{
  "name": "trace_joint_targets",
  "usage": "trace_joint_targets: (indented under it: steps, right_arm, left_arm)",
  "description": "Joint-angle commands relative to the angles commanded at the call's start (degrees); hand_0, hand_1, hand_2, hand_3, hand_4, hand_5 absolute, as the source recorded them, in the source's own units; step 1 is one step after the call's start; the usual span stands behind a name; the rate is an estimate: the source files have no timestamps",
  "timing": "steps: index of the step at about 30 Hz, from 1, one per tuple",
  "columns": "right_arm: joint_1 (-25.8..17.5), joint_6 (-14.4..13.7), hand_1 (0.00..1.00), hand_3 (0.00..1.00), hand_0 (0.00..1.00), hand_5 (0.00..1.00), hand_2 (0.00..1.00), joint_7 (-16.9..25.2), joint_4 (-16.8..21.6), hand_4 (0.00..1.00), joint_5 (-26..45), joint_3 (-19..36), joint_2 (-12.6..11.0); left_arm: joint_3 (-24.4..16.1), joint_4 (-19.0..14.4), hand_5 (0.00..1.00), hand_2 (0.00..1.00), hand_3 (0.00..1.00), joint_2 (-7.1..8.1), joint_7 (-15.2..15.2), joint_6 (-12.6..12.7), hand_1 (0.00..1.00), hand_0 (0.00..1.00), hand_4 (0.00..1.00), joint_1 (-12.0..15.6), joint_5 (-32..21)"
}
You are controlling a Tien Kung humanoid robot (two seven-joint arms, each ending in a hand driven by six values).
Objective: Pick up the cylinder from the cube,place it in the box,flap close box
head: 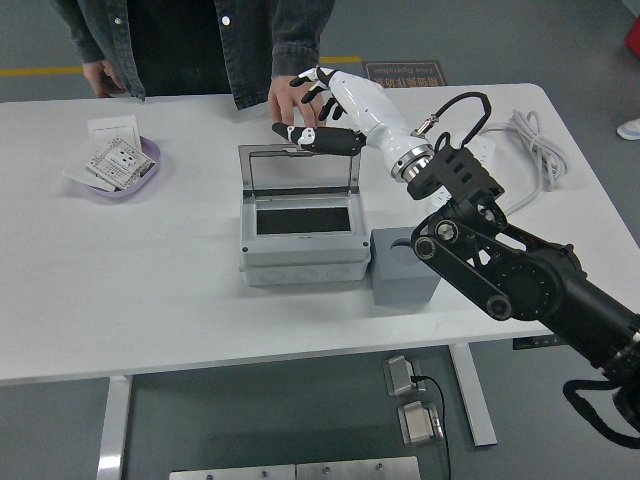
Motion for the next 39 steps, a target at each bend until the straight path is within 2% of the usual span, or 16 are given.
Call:
trace_joint_targets:
  steps: [6, 12, 15, 18, 23, 26, 29, 30, 32, 39]
  right_arm:
    - [3.8, -0.5, 0.428, 0.752, 0.395, 0.676, 0.627, 1.7, -8.3, 0.900, 2.0, -1.5, 2.7]
    - [5.0, -1.1, 0.422, 0.751, 0.397, 0.665, 0.625, 3.1, -16.2, 0.889, 4.0, -4.1, 5.0]
    - [4.8, -1.3, 0.423, 0.749, 0.398, 0.663, 0.626, 3.6, -19.2, 0.884, 4.8, -5.6, 5.6]
    - [4.2, -1.5, 0.423, 0.749, 0.398, 0.663, 0.626, 3.8, -20.3, 0.884, 5.5, -6.9, 5.9]
    - [3.4, -1.7, 0.423, 0.747, 0.419, 0.658, 0.626, 4.0, -19.8, 0.878, 6.2, -8.6, 5.5]
    - [2.8, -1.9, 0.423, 0.745, 0.421, 0.656, 0.626, 3.8, -18.2, 0.873, 6.1, -9.2, 4.8]
    - [2.2, -2.1, 0.423, 0.745, 0.421, 0.656, 0.626, 3.4, -15.6, 0.873, 5.6, -9.7, 3.8]
    - [1.7, -2.2, 0.422, 0.747, 0.424, 0.652, 0.625, 2.9, -13.3, 0.867, 5.4, -10.4, 2.7]
    - [1.4, -2.2, 0.422, 0.747, 0.424, 0.652, 0.625, 2.7, -12.3, 0.867, 5.3, -10.7, 2.2]
    - [-1.0, -2.3, 0.422, 0.747, 0.424, 0.643, 0.625, 1.4, -5.3, 0.860, 5.2, -13.5, -1.0]
  left_arm:
    - [0.2, 0.0, 0.487, 0.648, 0.648, 0.11, 0.0, 0.0, 0.681, 0.633, 0.742, -0.2, -0.1]
    - [0.2, 0.0, 0.486, 0.647, 0.647, 0.23, 0.0, -0.1, 0.678, 0.633, 0.743, -0.3, 0.1]
    - [0.3, 0.0, 0.485, 0.648, 0.647, 0.23, 0.0, -0.1, 0.678, 0.633, 0.744, -0.3, 0.0]
    - [0.4, 0.0, 0.485, 0.648, 0.647, 0.18, 0.0, -0.1, 0.678, 0.633, 0.744, -0.3, 0.0]
    - [0.3, 0.0, 0.485, 0.648, 0.647, 0.13, 0.0, -0.1, 0.677, 0.633, 0.745, -0.3, 0.0]
    - [0.2, 0.0, 0.485, 0.648, 0.647, 0.09, 0.0, -0.1, 0.677, 0.633, 0.746, -0.3, 0.1]
    - [0.2, 0.0, 0.485, 0.648, 0.647, 0.05, 0.0, -0.1, 0.677, 0.633, 0.746, -0.3, 0.0]
    - [0.3, 0.0, 0.486, 0.648, 0.649, 0.01, -0.1, -0.1, 0.677, 0.632, 0.748, -0.3, -0.1]
    - [0.4, 0.0, 0.486, 0.648, 0.649, 0.00, -0.1, -0.1, 0.677, 0.632, 0.748, -0.4, -0.2]
    - [0.4, 0.0, 0.488, 0.648, 0.649, -0.01, -0.1, 0.0, 0.677, 0.633, 0.748, -0.2, -0.3]
